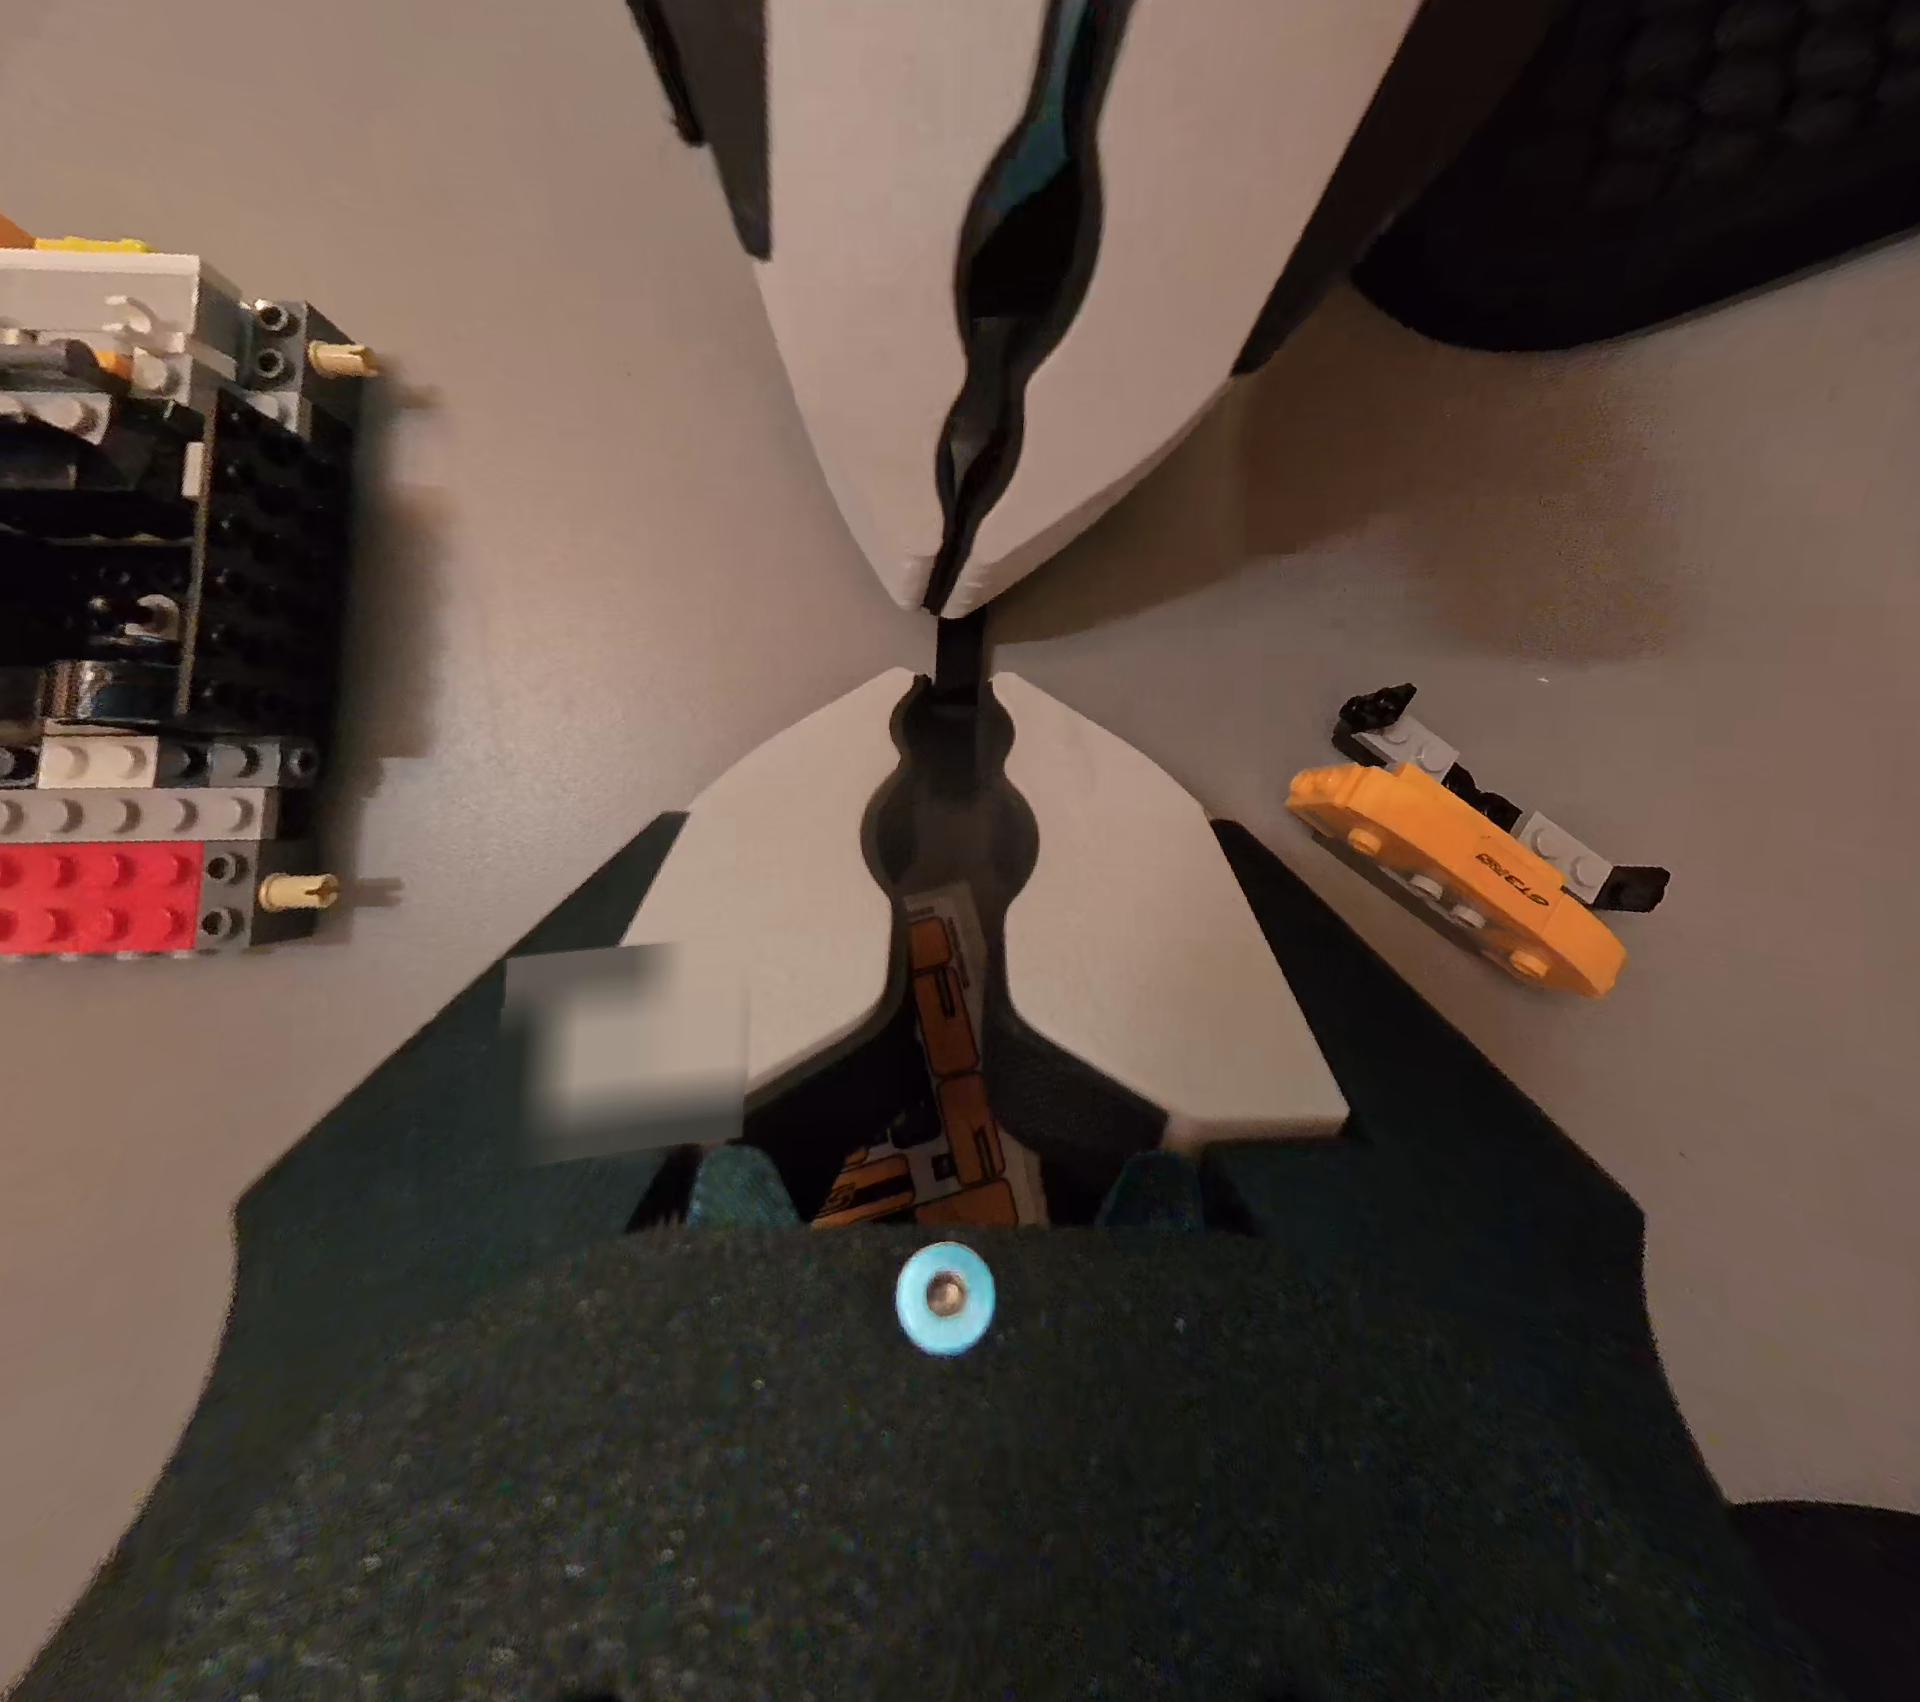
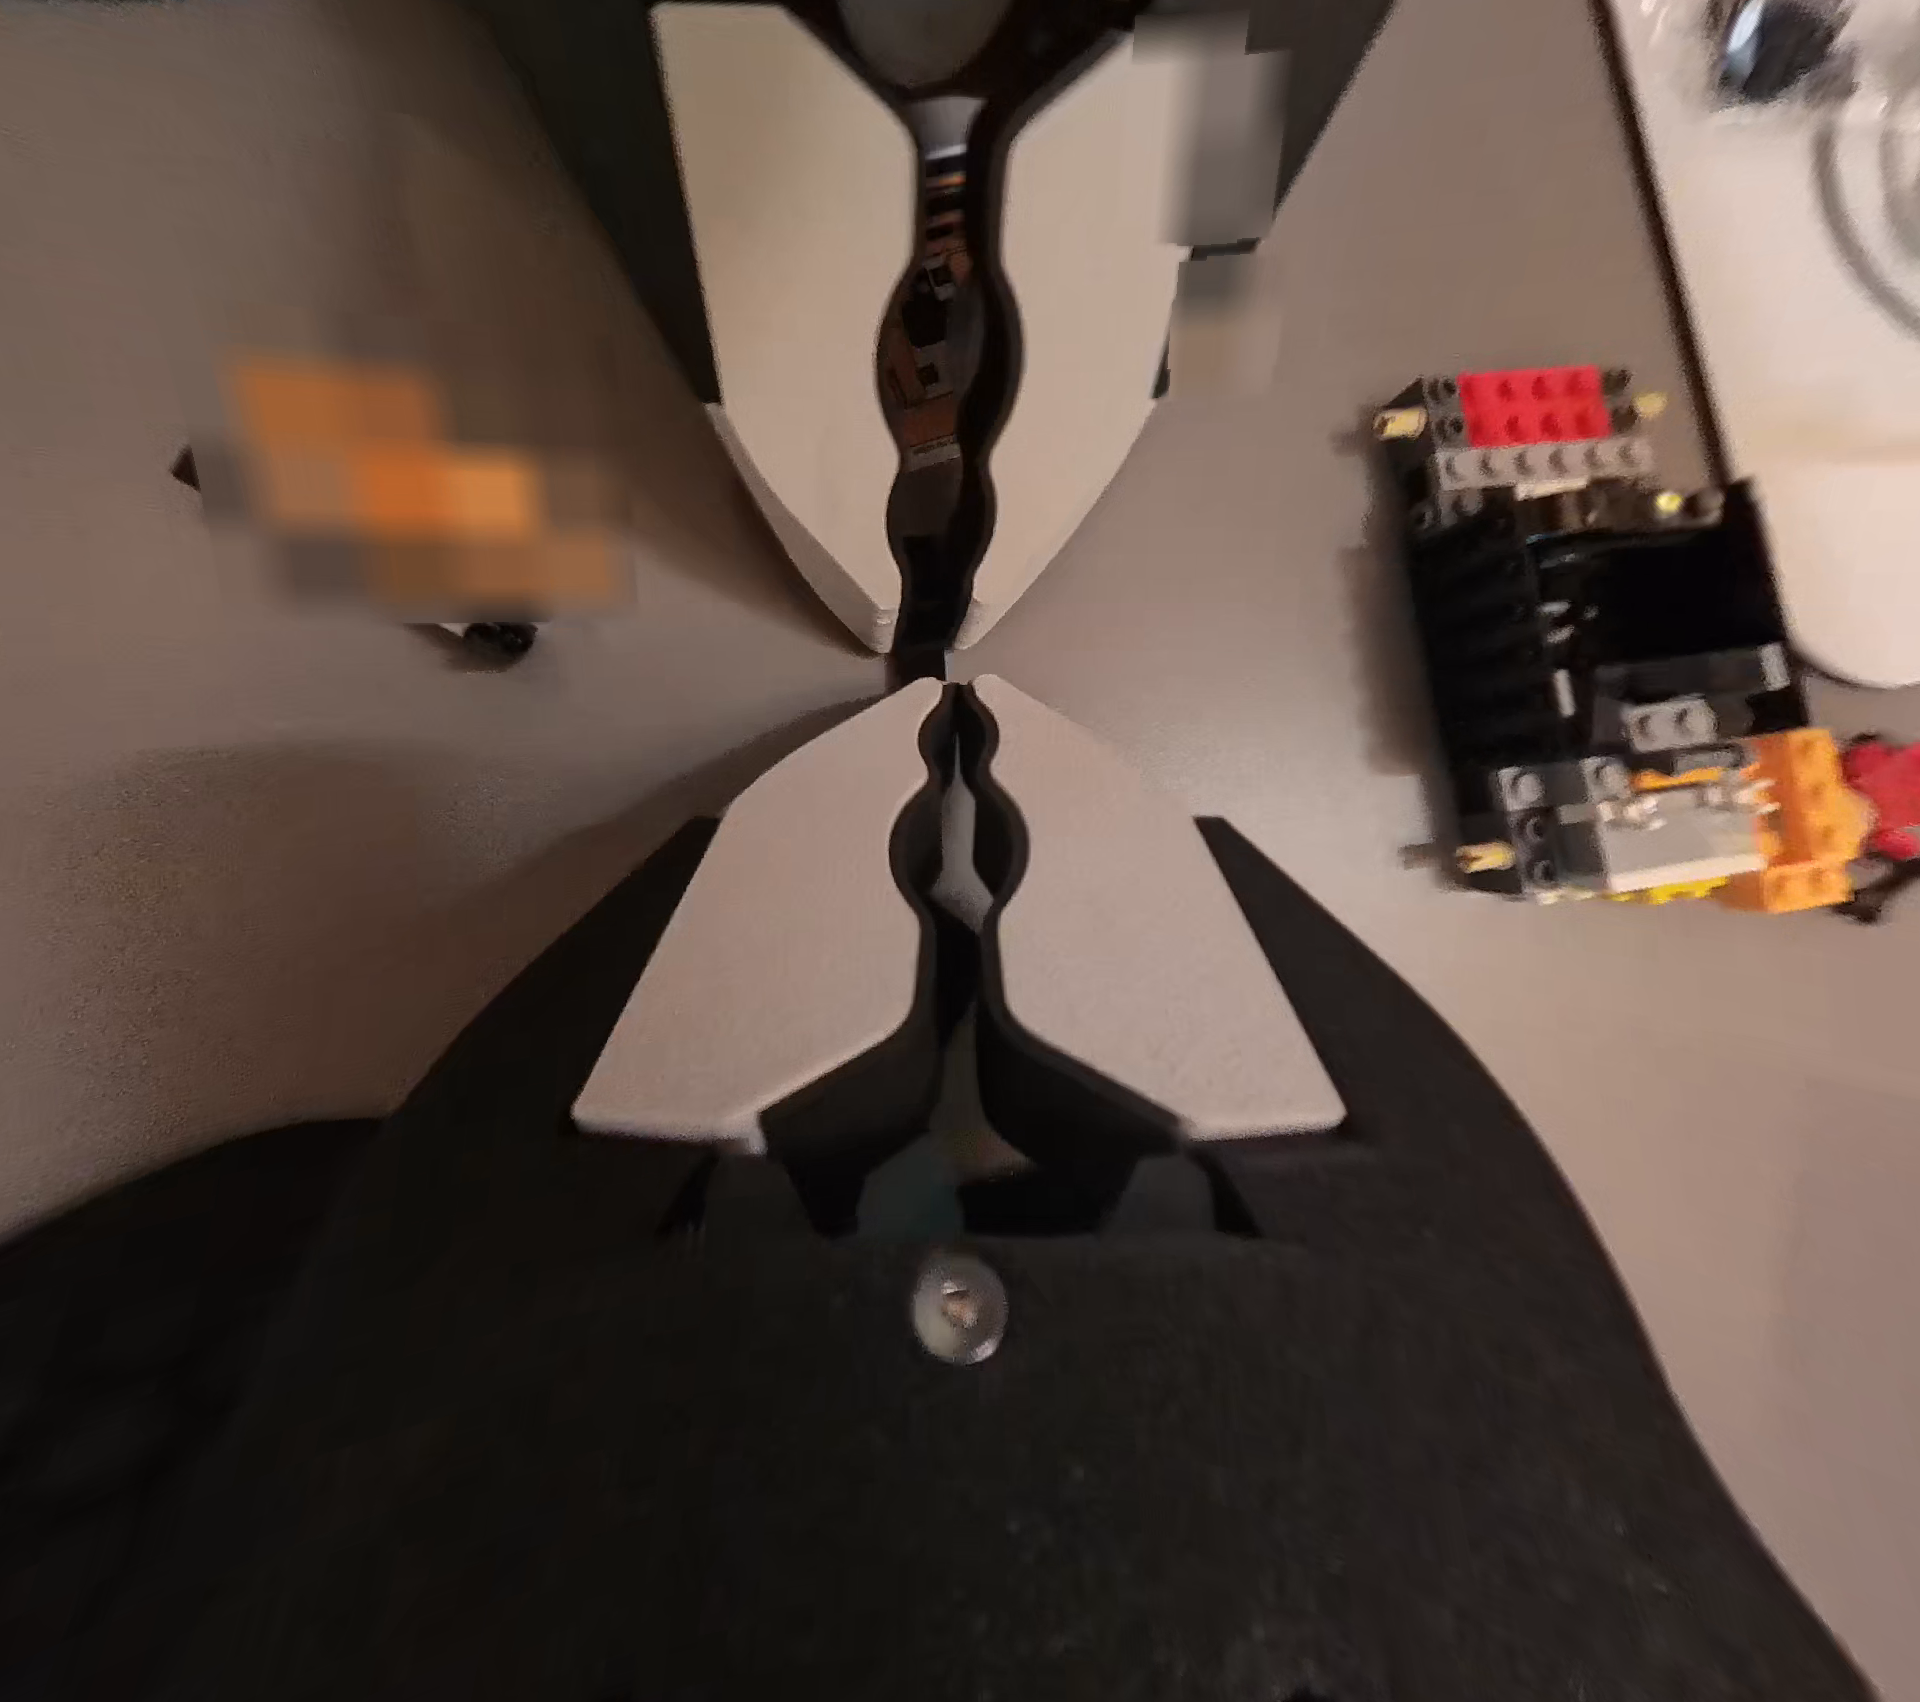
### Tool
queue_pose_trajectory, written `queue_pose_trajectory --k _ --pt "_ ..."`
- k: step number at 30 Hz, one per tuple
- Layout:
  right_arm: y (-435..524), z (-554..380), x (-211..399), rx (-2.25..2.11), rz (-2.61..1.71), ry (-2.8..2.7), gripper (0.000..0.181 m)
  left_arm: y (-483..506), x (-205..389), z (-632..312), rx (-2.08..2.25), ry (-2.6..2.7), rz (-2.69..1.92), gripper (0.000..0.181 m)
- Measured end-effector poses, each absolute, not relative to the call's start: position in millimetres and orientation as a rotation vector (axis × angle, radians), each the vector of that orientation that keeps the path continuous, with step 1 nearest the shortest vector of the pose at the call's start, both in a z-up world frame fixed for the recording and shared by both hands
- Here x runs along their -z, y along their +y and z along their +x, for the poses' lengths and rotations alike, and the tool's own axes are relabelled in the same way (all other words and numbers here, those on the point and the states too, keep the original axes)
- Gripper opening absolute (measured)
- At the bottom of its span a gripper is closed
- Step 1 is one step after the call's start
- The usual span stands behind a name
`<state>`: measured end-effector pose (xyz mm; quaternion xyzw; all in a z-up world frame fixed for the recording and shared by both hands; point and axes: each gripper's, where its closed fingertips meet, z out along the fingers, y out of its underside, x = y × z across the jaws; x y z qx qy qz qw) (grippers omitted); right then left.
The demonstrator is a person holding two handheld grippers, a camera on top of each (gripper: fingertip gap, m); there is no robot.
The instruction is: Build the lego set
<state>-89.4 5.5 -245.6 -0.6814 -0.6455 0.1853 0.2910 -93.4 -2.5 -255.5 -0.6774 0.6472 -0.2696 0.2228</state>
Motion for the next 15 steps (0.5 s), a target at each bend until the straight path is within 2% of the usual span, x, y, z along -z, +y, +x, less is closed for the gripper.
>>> queue_pose_trajectory --k 9,15 --pt "5 -90 243 -0.152 -1.415 -1.764 0.000 -3 255 -94 0.747 1.782 -1.876 0.009" --pt "16 -77 234 -0.225 -1.503 -1.648 0.000 -2 255 -93 0.748 1.779 -1.876 0.009"
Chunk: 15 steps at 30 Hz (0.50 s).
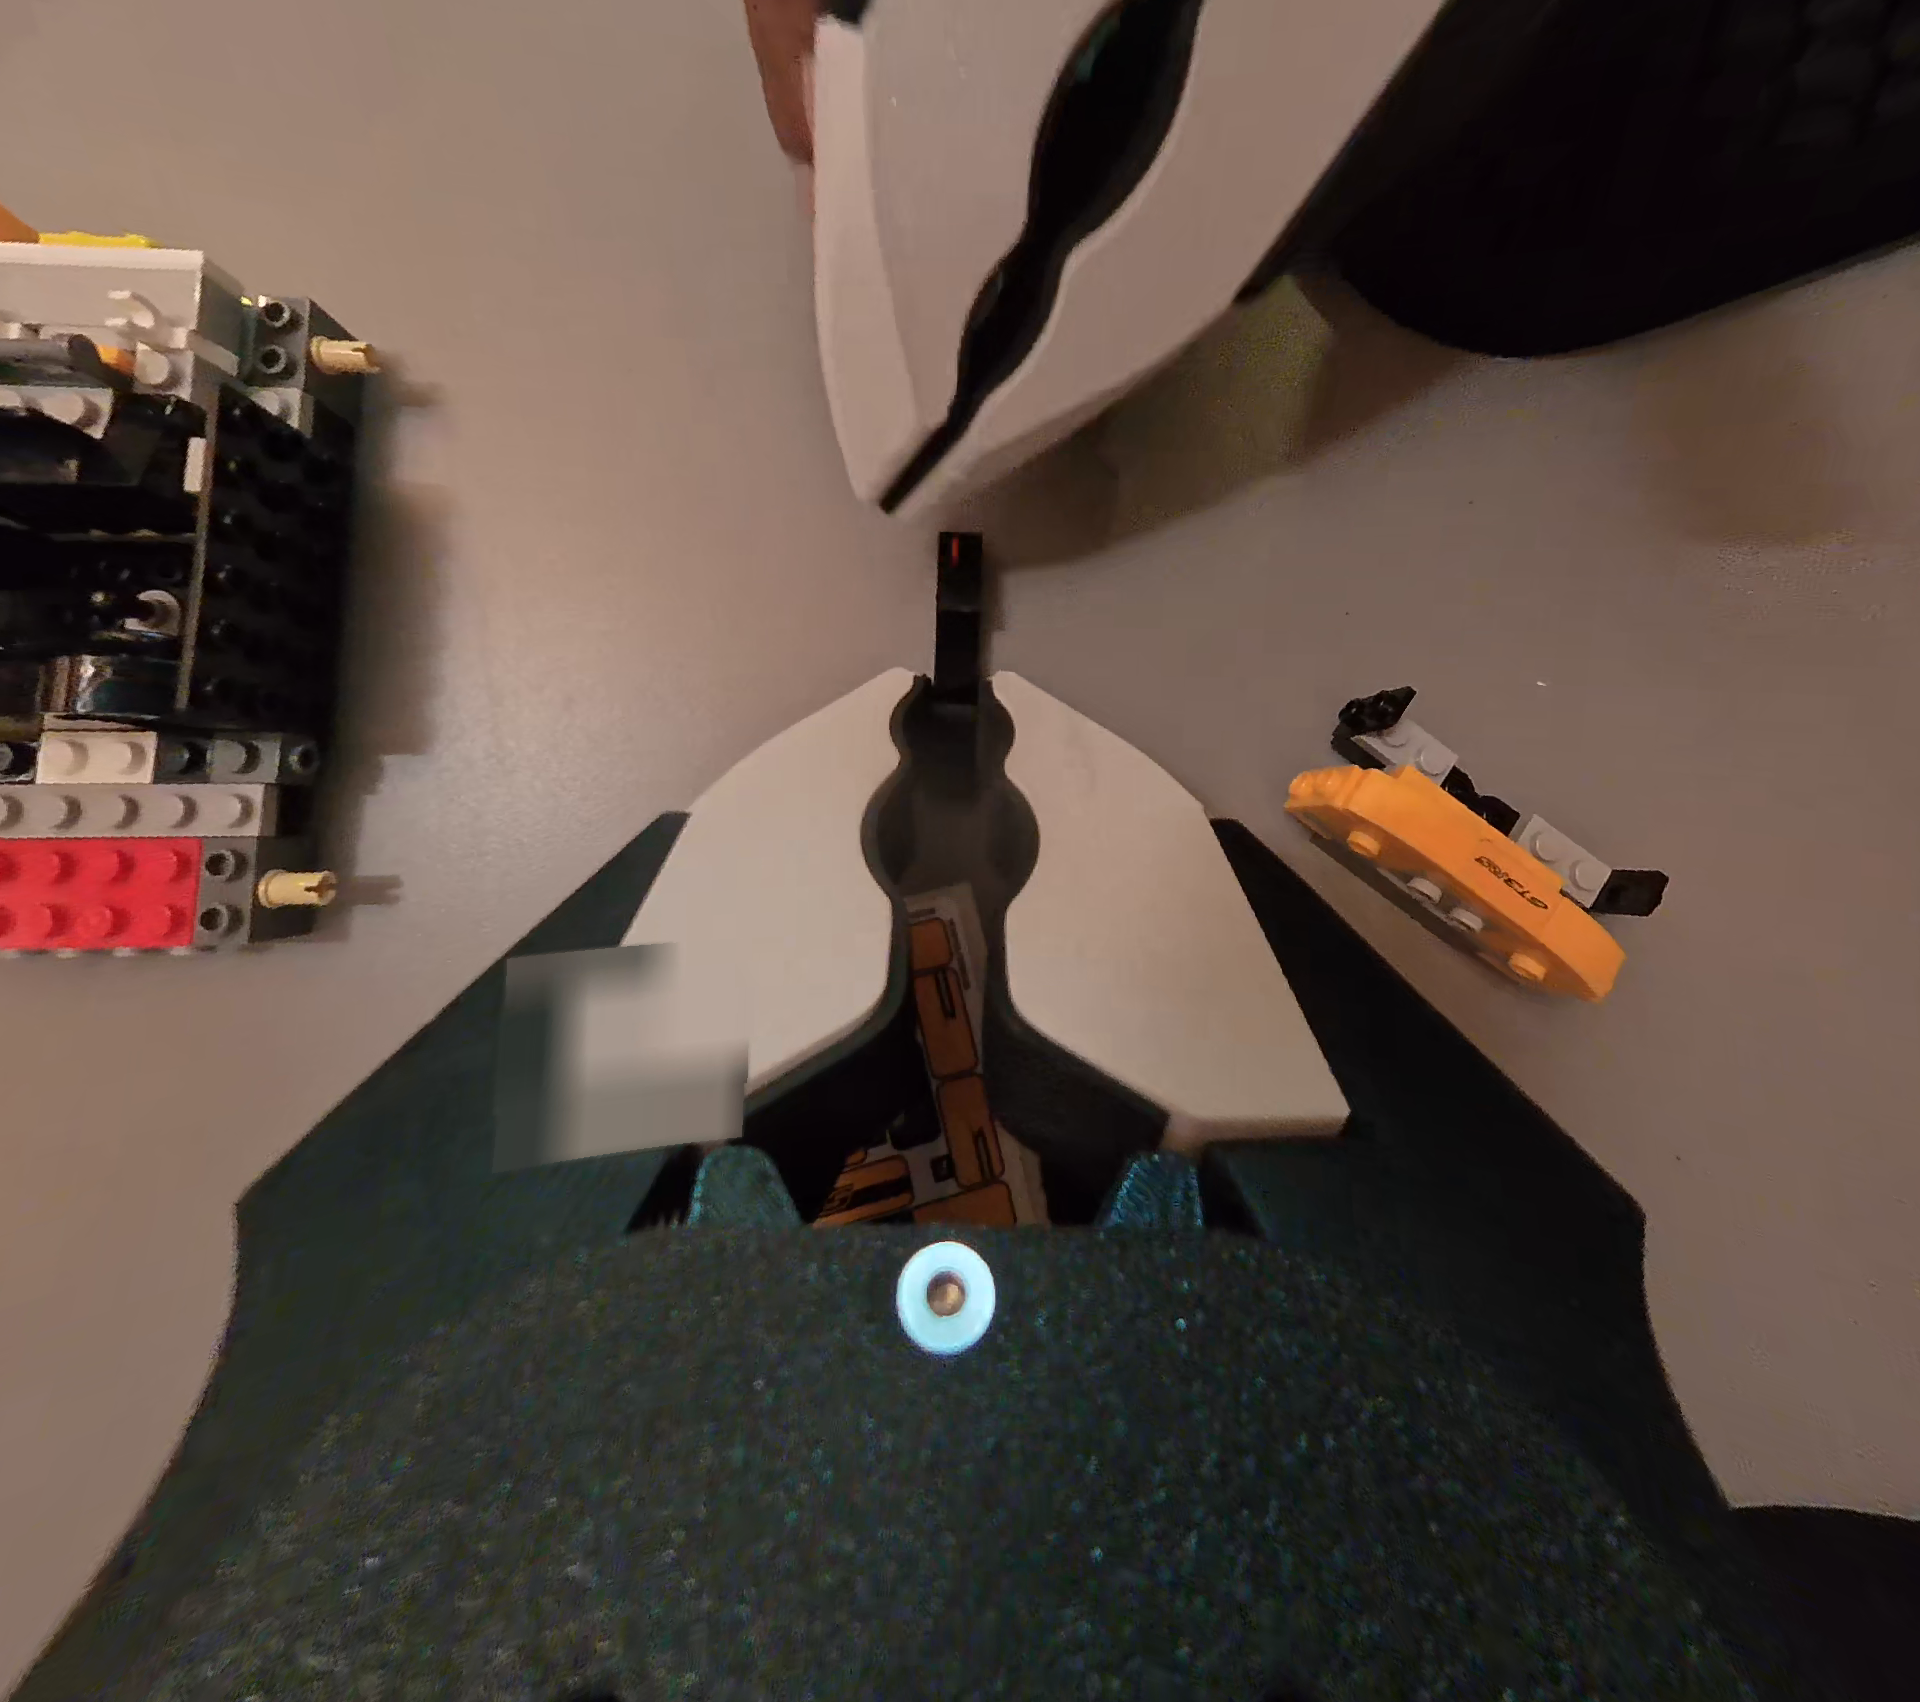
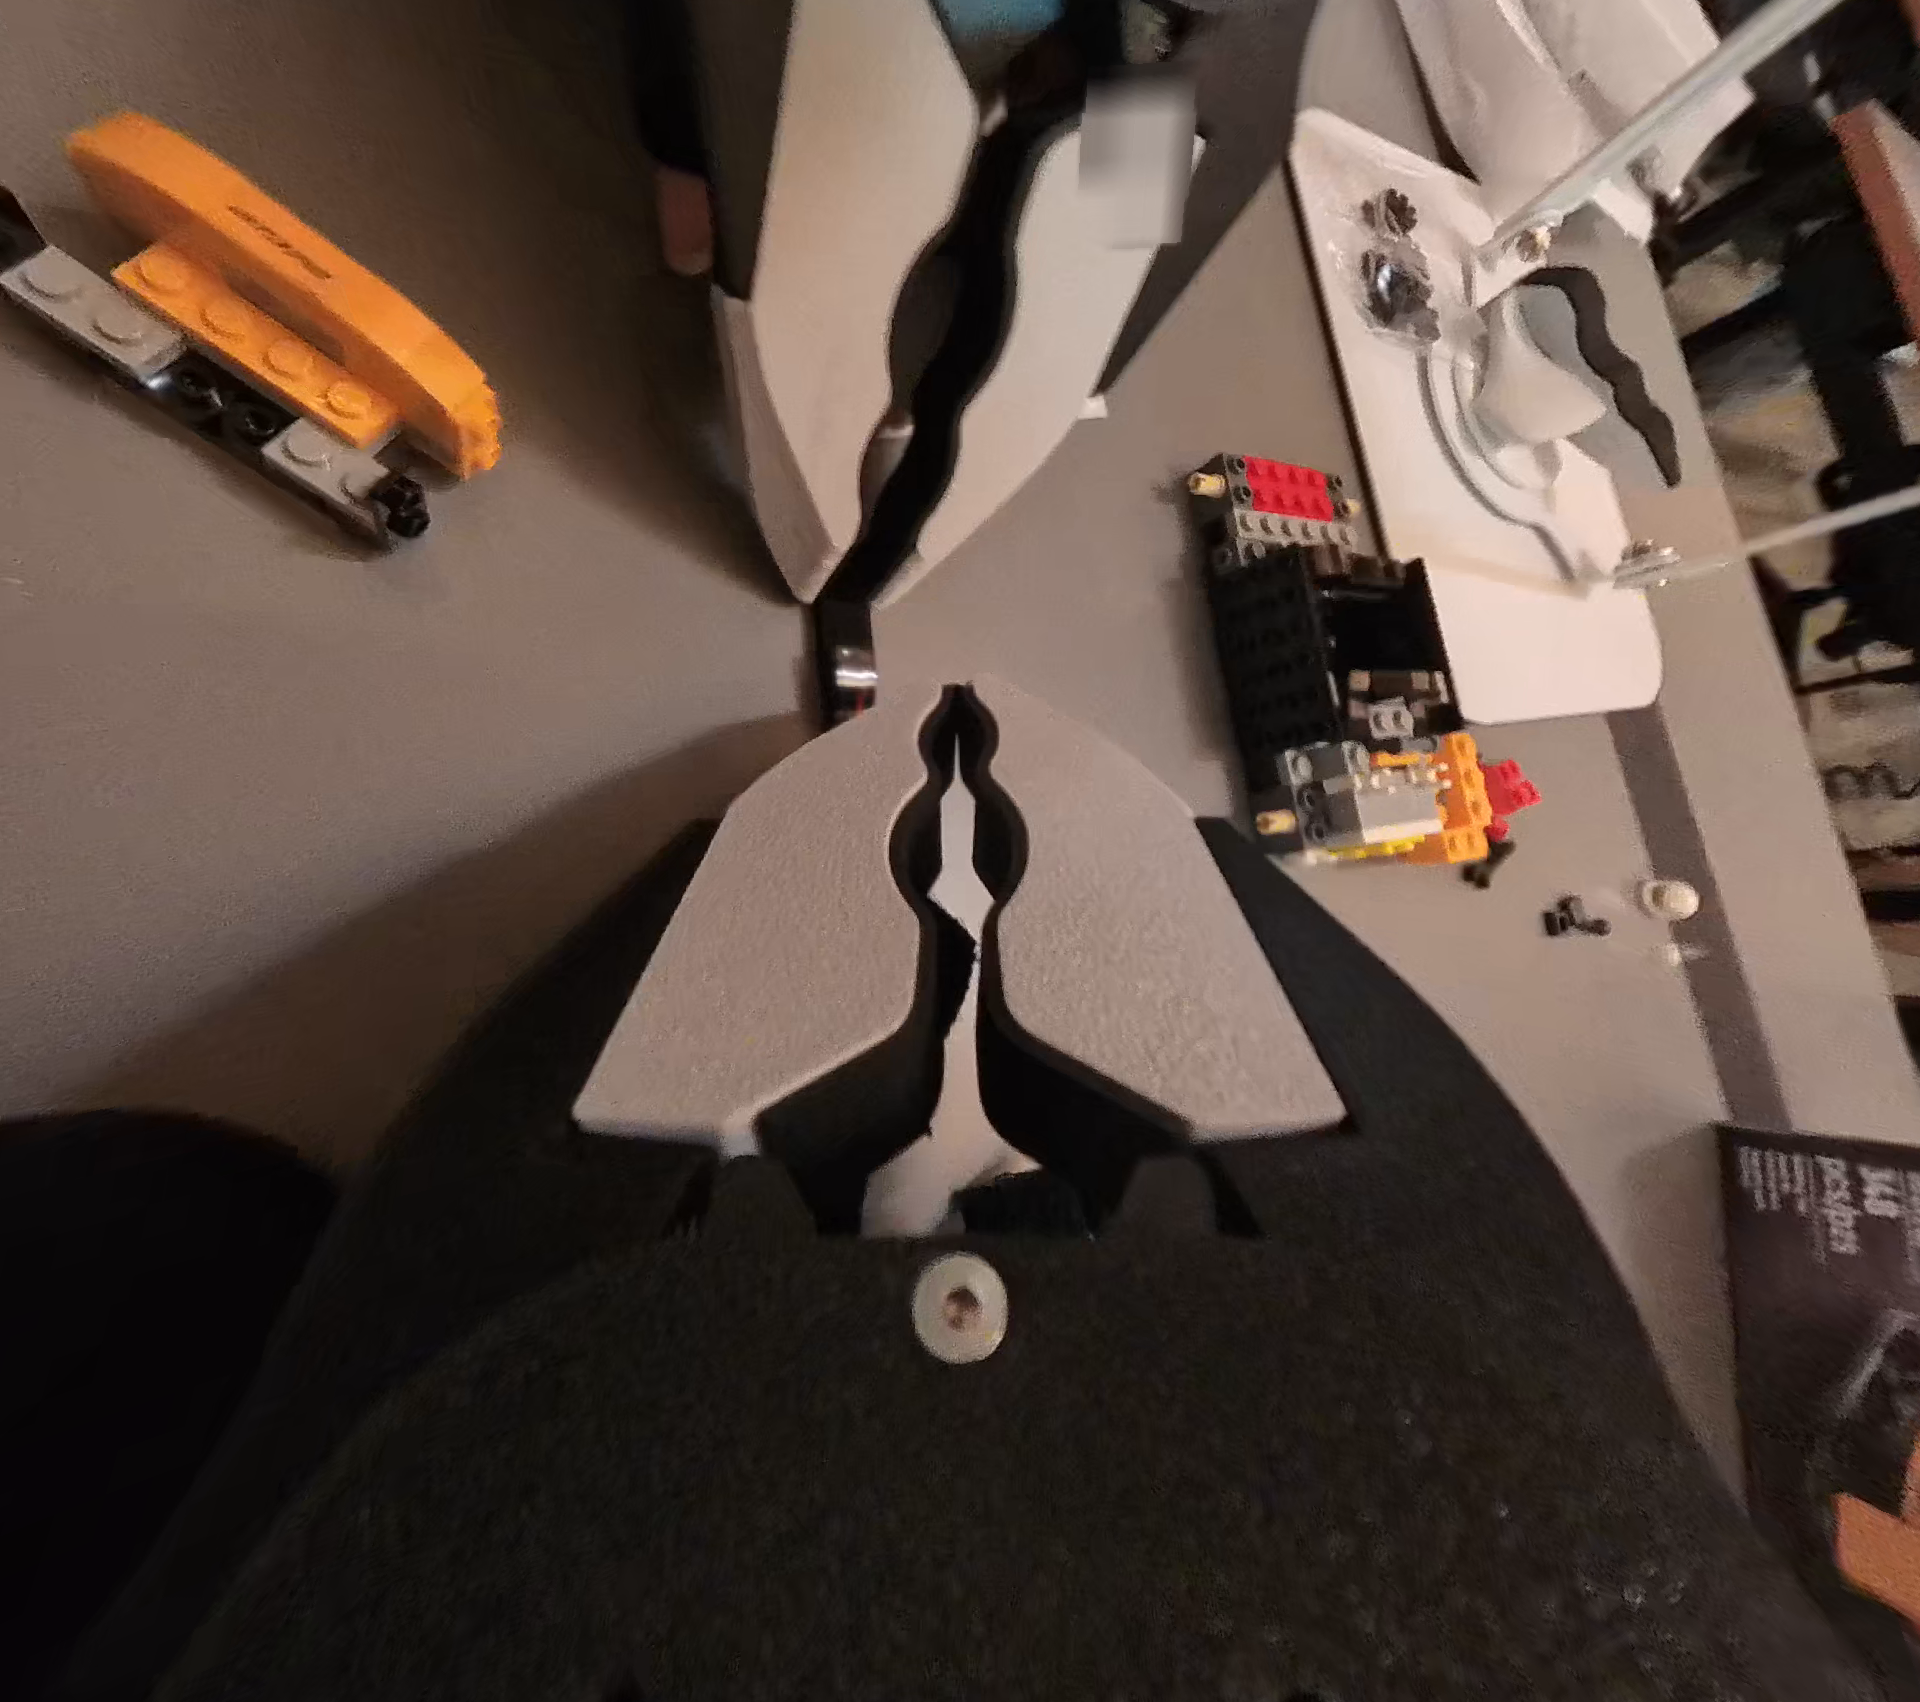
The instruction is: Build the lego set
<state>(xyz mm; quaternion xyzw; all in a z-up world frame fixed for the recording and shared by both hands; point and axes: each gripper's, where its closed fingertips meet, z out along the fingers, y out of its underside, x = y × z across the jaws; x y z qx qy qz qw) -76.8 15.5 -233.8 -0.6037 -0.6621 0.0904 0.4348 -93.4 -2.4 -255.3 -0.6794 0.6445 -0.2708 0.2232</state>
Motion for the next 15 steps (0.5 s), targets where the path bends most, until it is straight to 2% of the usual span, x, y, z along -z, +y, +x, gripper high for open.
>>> queue_pose_trajectory --k 15 --pt "1 -78 246 -0.269 -1.510 -1.736 0.000 -2 255 -93 0.741 1.781 -1.875 0.009"
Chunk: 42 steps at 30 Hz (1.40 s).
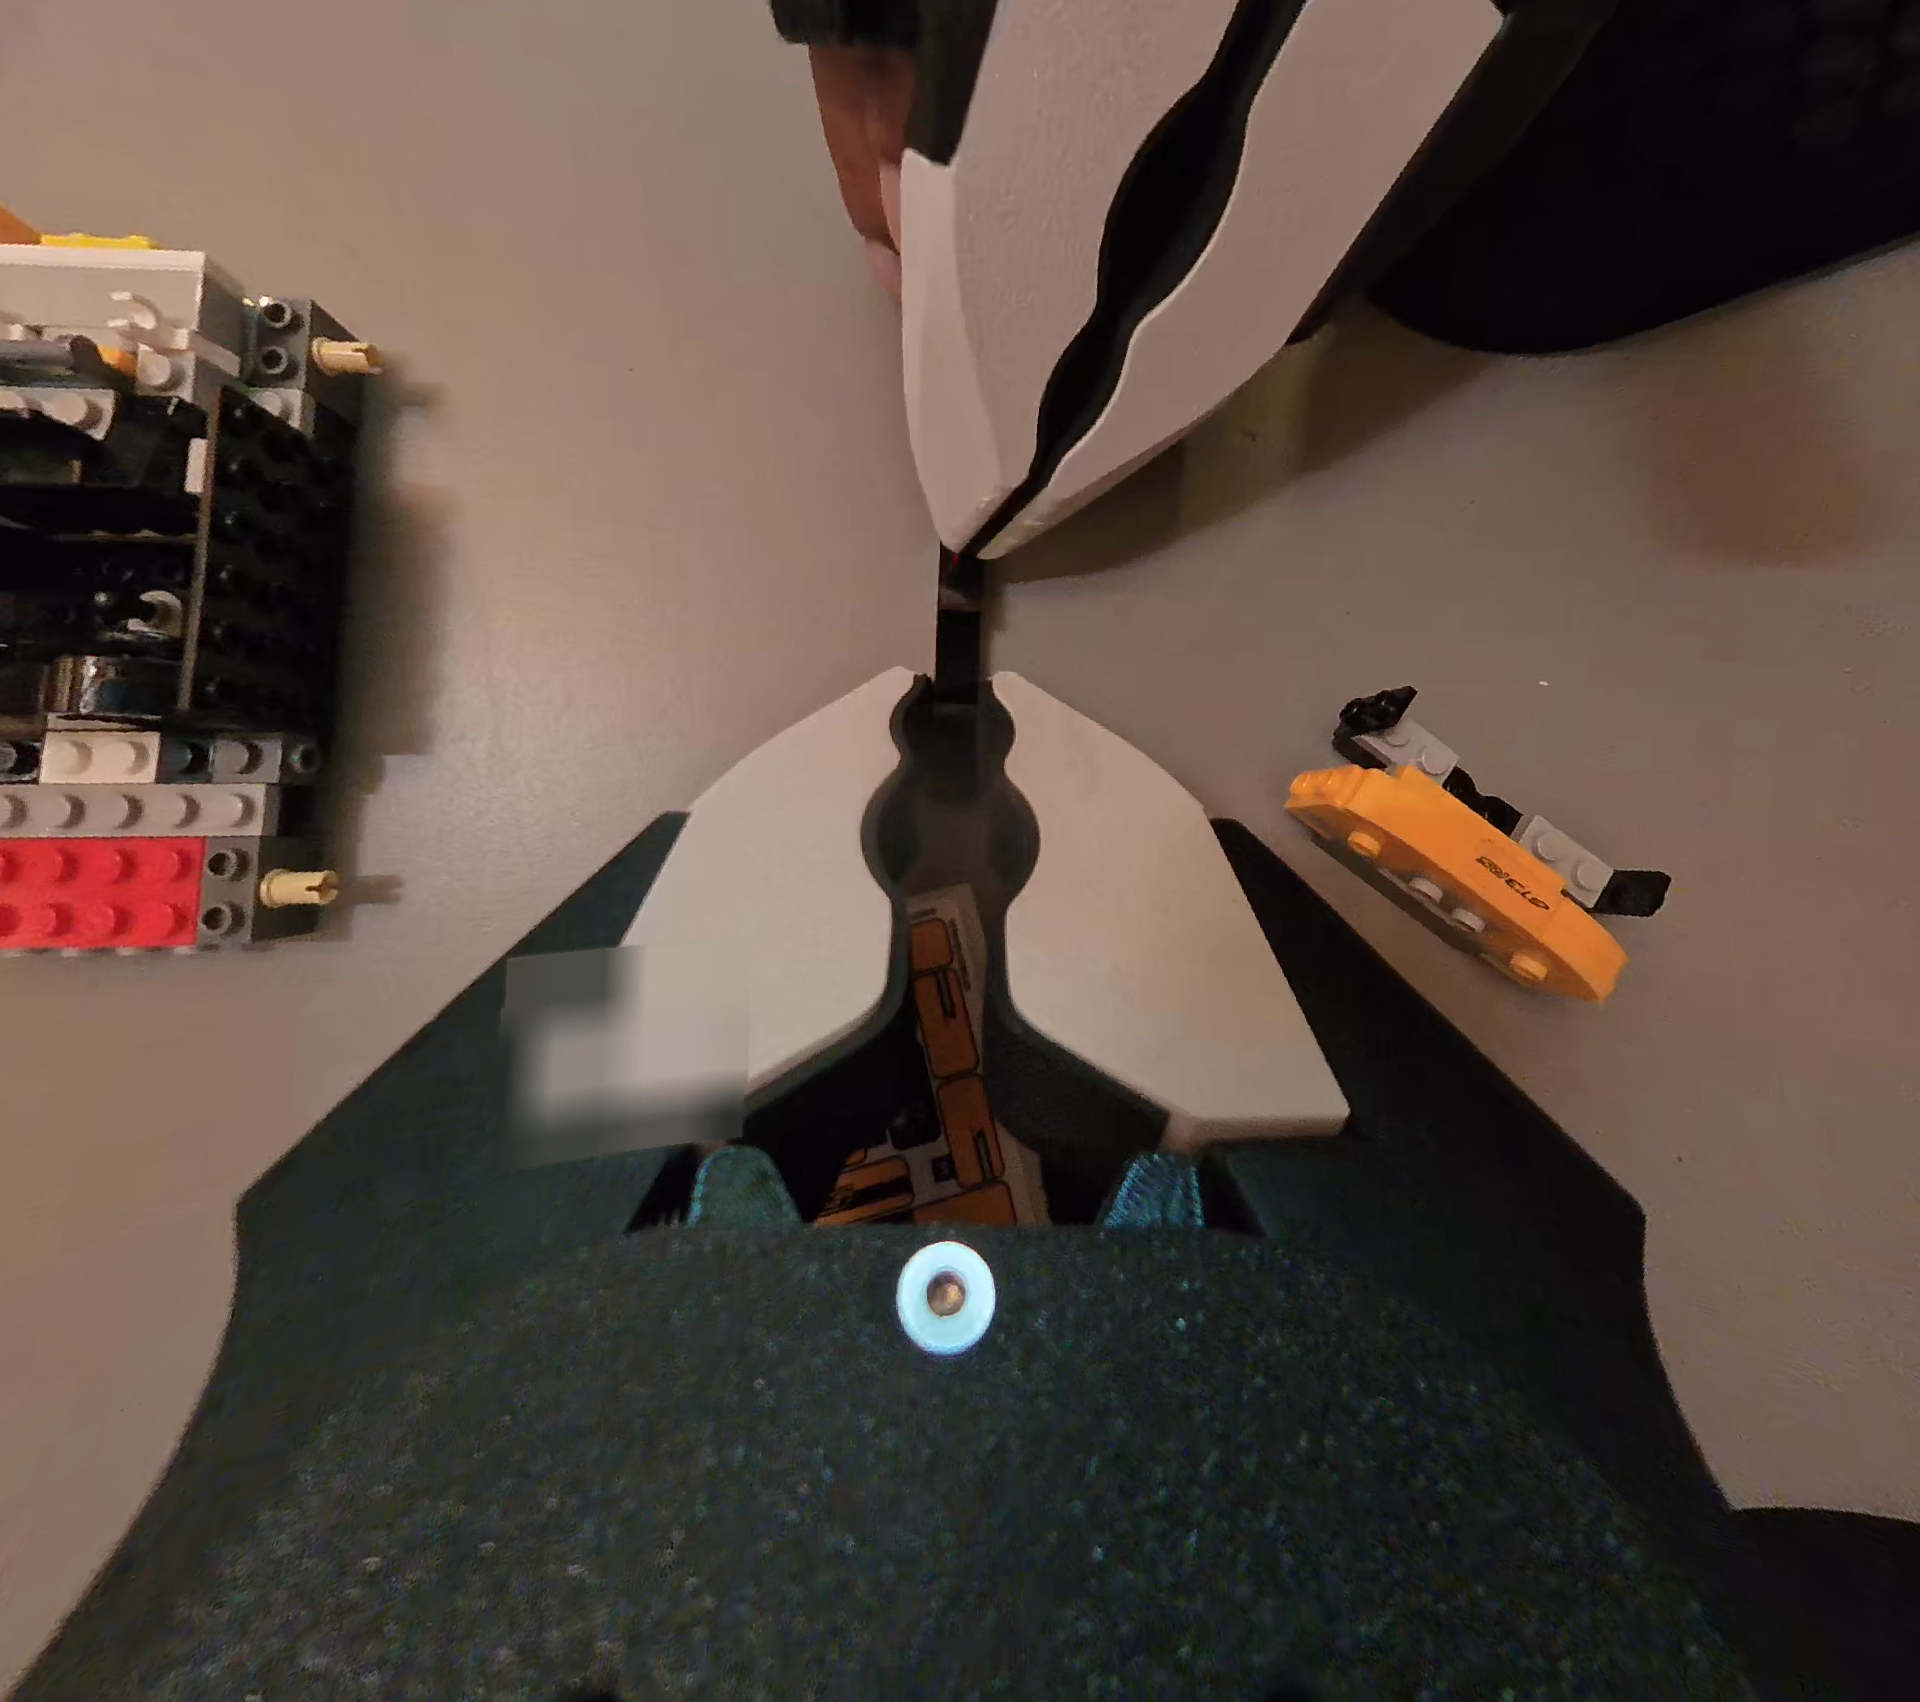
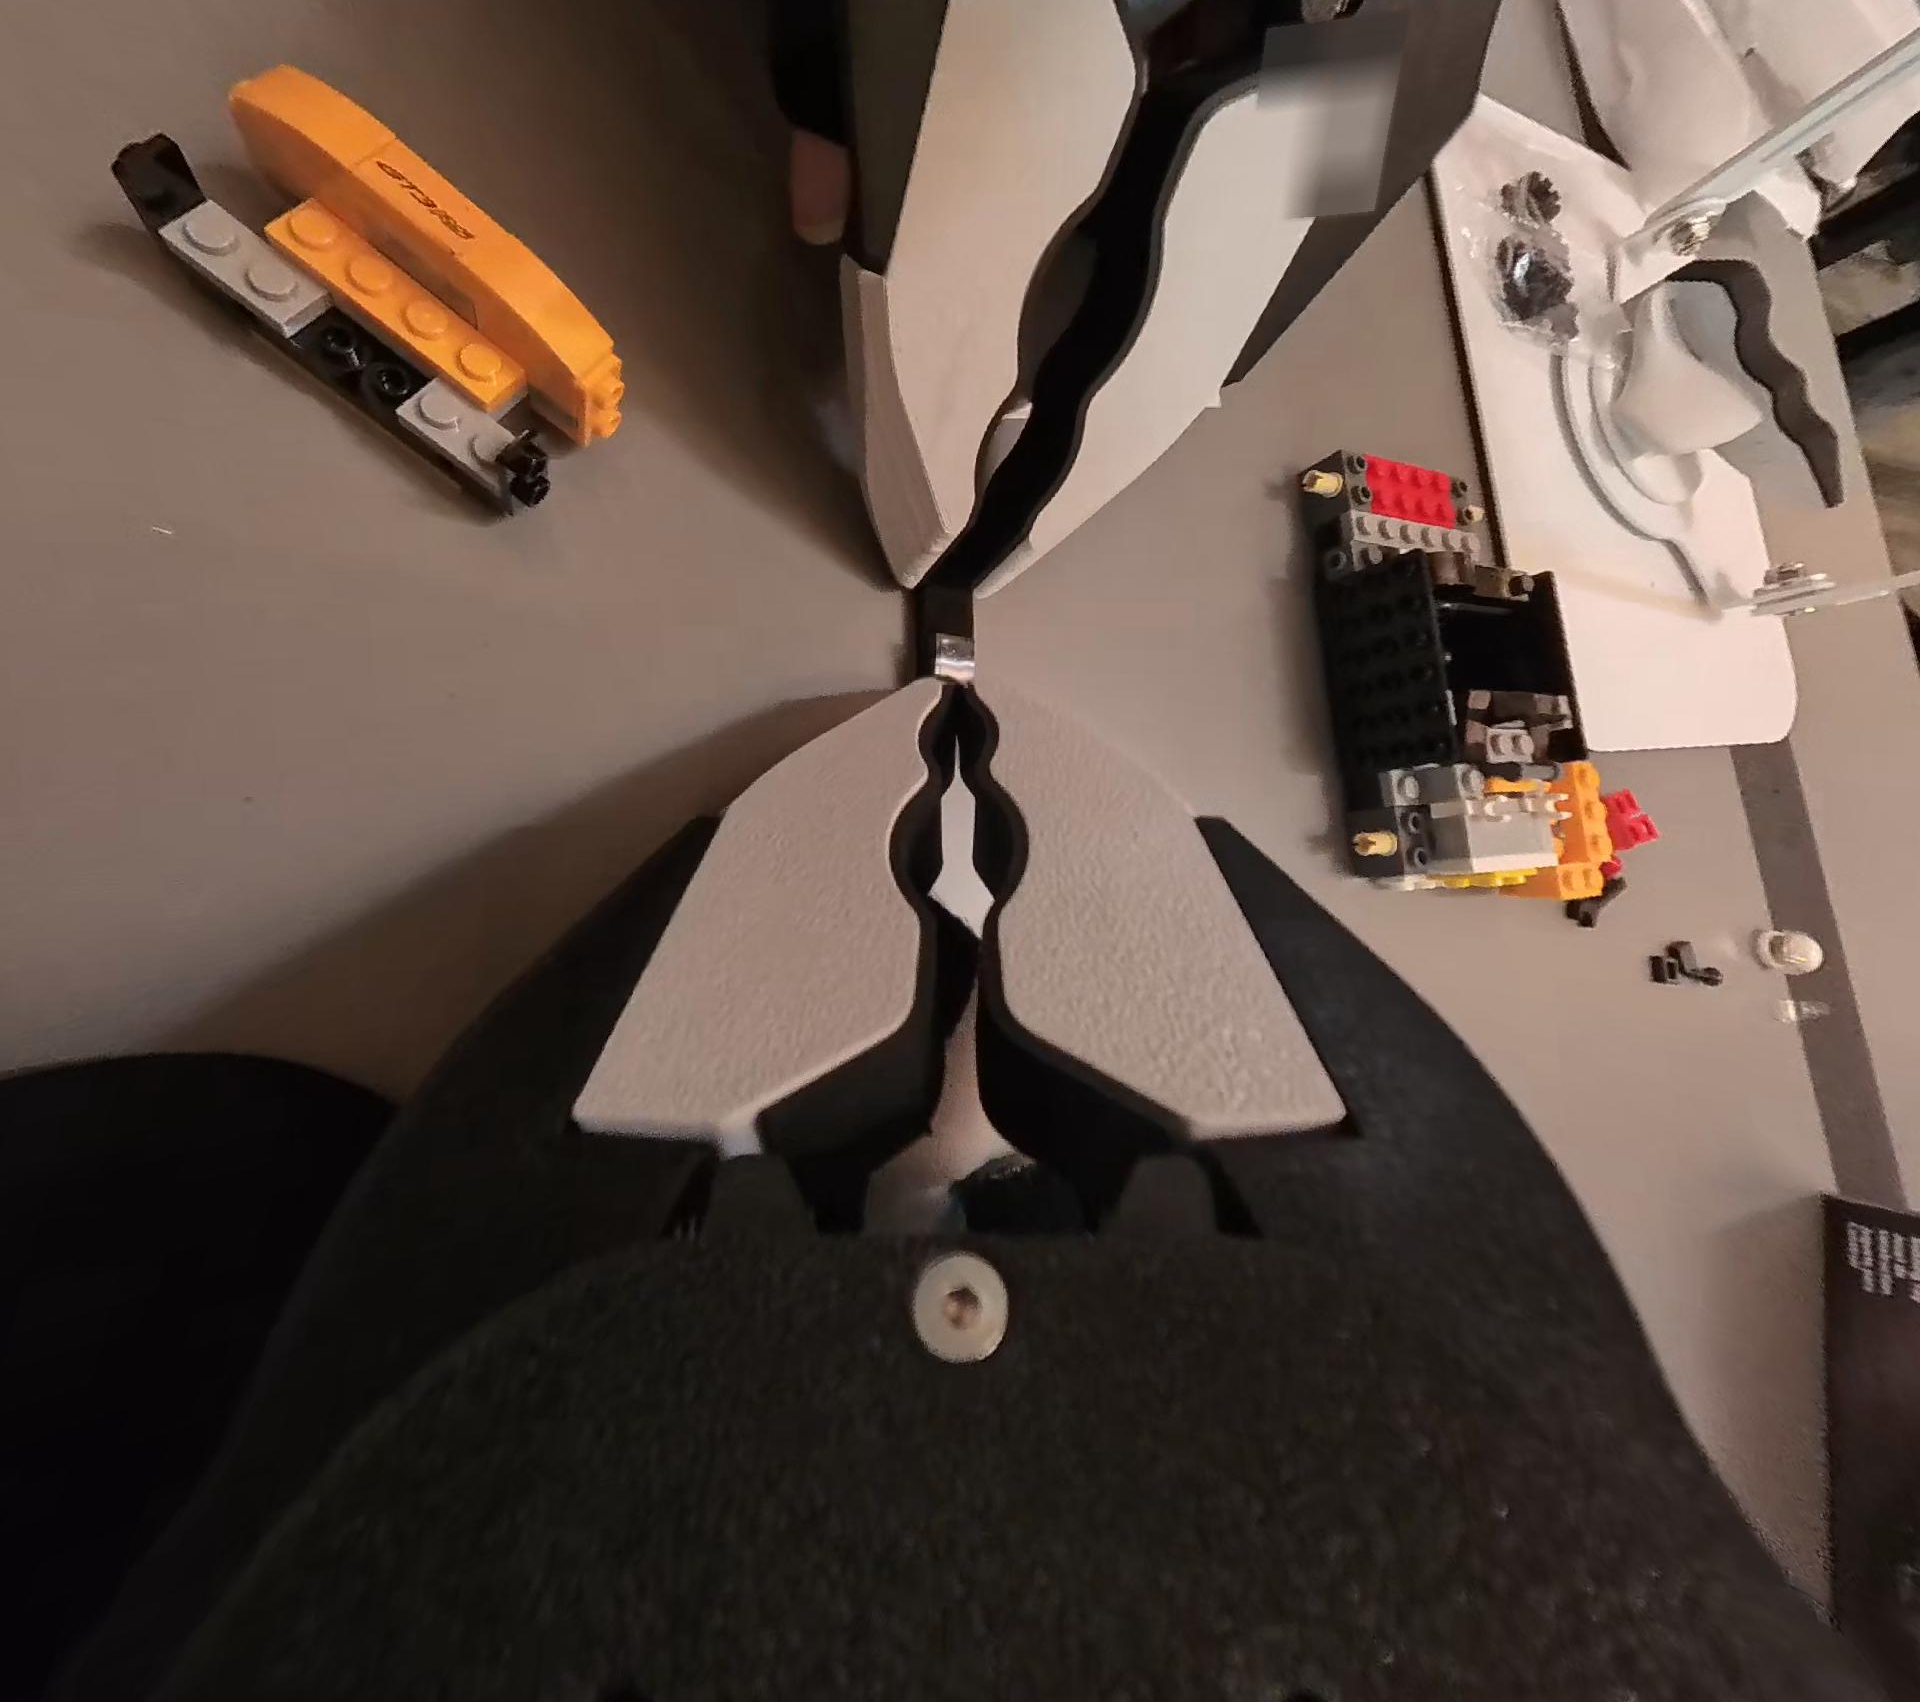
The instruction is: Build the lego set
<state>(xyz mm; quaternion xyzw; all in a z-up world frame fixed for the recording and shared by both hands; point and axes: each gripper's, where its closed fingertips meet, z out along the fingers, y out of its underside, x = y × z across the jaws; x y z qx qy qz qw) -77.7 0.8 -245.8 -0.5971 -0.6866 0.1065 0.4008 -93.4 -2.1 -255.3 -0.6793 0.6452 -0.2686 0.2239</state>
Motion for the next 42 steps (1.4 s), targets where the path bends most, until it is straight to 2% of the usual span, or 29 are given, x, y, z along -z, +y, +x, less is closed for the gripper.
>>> queue_pose_trajectory --k 23,31,32,36,42 --pt "3 -77 247 -0.382 -1.610 -1.733 0.000 -2 255 -94 0.744 1.781 -1.872 0.008" --pt "7 -61 227 -0.576 -1.733 -1.492 0.000 -1 255 -93 0.698 1.788 -1.829 0.008" --pt "4 -60 228 -0.574 -1.727 -1.501 0.013 -1 252 -92 0.699 1.788 -1.806 0.008" --pt "-6 -64 227 -0.598 -1.709 -1.526 0.032 -2 237 -86 0.672 1.756 -1.674 0.008" --pt "-7 -70 215 -0.590 -1.609 -1.523 0.024 -8 216 -82 0.618 1.647 -1.575 0.008"
